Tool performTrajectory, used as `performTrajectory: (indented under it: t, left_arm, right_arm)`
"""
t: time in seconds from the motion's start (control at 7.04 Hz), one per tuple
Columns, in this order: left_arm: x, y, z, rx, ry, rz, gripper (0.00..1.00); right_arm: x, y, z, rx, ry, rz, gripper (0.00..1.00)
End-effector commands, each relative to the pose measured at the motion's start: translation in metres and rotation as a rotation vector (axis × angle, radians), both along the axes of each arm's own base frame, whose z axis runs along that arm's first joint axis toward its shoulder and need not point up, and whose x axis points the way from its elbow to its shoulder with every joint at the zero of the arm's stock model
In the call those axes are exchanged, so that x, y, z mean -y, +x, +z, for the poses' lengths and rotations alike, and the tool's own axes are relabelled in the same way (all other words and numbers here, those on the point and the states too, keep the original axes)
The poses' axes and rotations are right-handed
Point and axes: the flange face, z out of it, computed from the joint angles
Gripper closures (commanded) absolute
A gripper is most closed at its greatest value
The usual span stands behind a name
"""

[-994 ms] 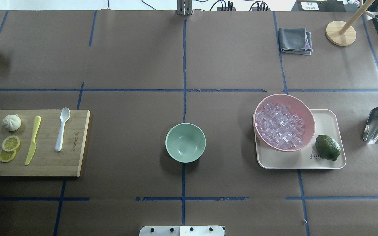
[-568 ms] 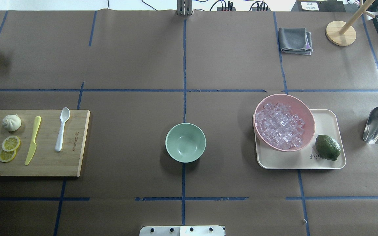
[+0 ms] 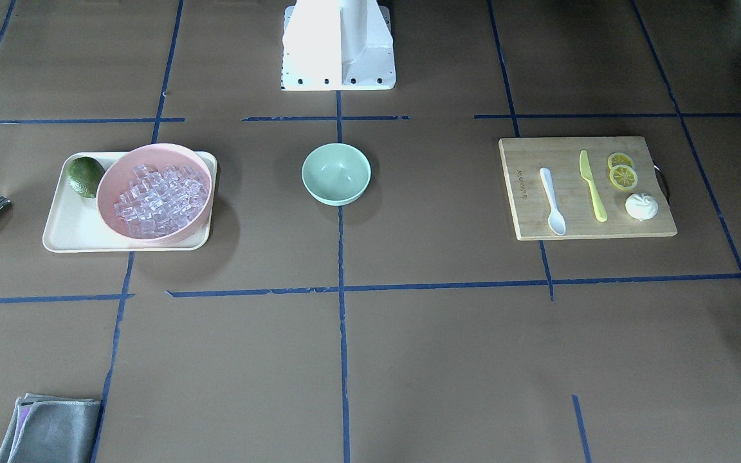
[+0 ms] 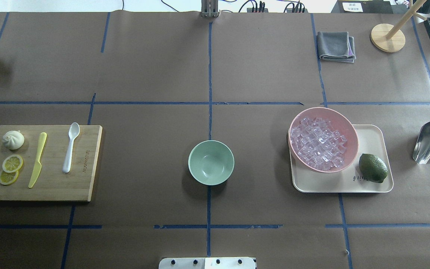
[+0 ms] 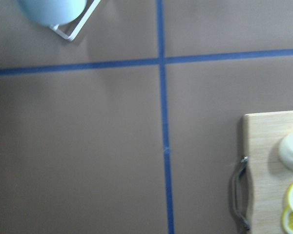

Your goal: Put spoon and ice into bowl

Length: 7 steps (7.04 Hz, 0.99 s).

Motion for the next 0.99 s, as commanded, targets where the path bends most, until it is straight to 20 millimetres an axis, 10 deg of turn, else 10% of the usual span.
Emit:
performTrajectory:
  t: [0.0, 0.85]
  left_arm:
    - [0.018, 0.082, -0.054, -0.014, -0.019, 0.033, 0.0]
    - [-0.017, 0.268, -0.133, -0.06, -0.105, -0.074, 0.0]
  right_arm:
    - [0.03, 0.001, -0.034, -0.001, 0.067, -0.003, 0.0]
    - [0.035, -0.022, -0.032, 0.105, 0.062, -0.039, 0.0]
